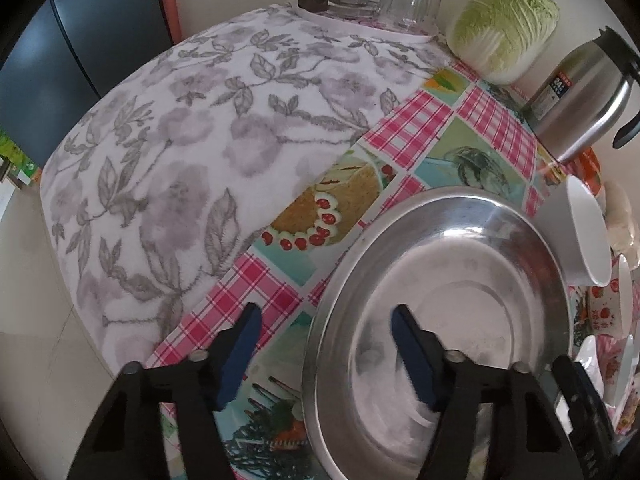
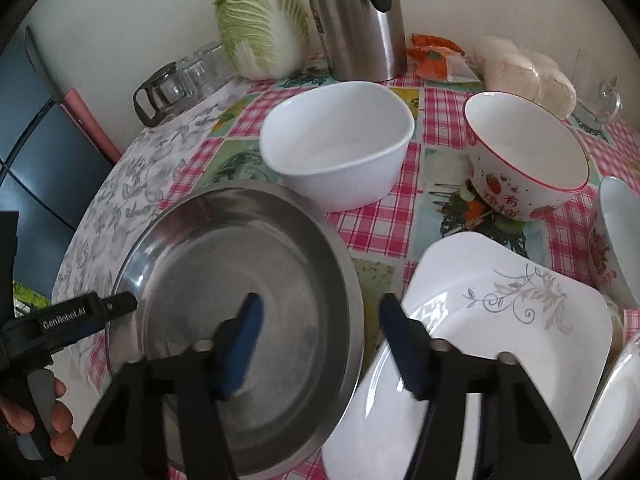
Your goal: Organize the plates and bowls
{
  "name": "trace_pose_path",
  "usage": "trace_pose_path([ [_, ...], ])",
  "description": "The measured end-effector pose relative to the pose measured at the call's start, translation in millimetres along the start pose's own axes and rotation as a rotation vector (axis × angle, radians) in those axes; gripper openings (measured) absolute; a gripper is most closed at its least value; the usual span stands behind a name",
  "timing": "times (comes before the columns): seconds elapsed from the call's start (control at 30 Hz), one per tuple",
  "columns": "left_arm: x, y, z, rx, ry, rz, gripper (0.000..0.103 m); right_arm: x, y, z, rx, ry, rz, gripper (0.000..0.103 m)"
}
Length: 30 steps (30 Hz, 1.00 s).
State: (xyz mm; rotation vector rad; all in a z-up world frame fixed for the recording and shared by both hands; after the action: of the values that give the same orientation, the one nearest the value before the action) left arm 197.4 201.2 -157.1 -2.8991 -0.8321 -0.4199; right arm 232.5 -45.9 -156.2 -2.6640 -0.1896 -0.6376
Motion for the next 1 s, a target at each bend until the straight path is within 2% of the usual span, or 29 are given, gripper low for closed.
trace_pose_path([
  [0.07, -0.5, 0.3, 2.9, -0.003, -0.008, 0.006, 0.053, 0.4, 3.8, 2.0, 0.001, -0.001, 0.012, 0.049],
  [0.13, -1.2, 1.3, 5.7, -0.005, -0.014, 0.010, 0.051, -0.9, 6.5, 4.6, 0.011, -0.008, 0.027, 0.039],
  [0.23, -2.0, 2.6, 8.4, -0.001, -0.018, 0.019, 0.043, -4.2, 10.2, 8.8, 0.035, -0.025, 0.057, 0.029],
  [0.37, -2.0, -1.5, 12.3, 0.011, -0.019, 0.001, 0.034, -6.5, 12.4, 7.7, 0.043, -0.028, 0.075, 0.022],
  [0.5, 0.4, -13.4, 13.5, 0.003, -0.013, -0.038, 0.031, -11.8, 8.0, 7.8, 0.080, -0.049, 0.080, 0.013],
  [0.77, 4.1, -28.0, 17.5, 0.016, -0.006, -0.074, 0.031, -26.0, -10.8, 11.0, 0.087, -0.083, 0.020, 0.011],
  [1.0, 1.3, -28.9, 14.8, 0.007, -0.002, -0.055, 0.031, -20.1, -20.1, -6.0, 0.100, -0.044, -0.014, 0.011],
])
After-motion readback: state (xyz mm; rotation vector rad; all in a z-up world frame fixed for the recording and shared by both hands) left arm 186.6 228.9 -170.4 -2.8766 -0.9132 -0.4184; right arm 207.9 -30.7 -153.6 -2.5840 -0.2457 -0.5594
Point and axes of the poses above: each gripper's, at about its wrist camera, not at the fingertips, and z roughly the way its jaws point, y to its right, x to its top, the point moved 6 cm from there along z, roughly the way its jaws point, and after that the axes turned 7 degrees about x, right-handed, at the moved point
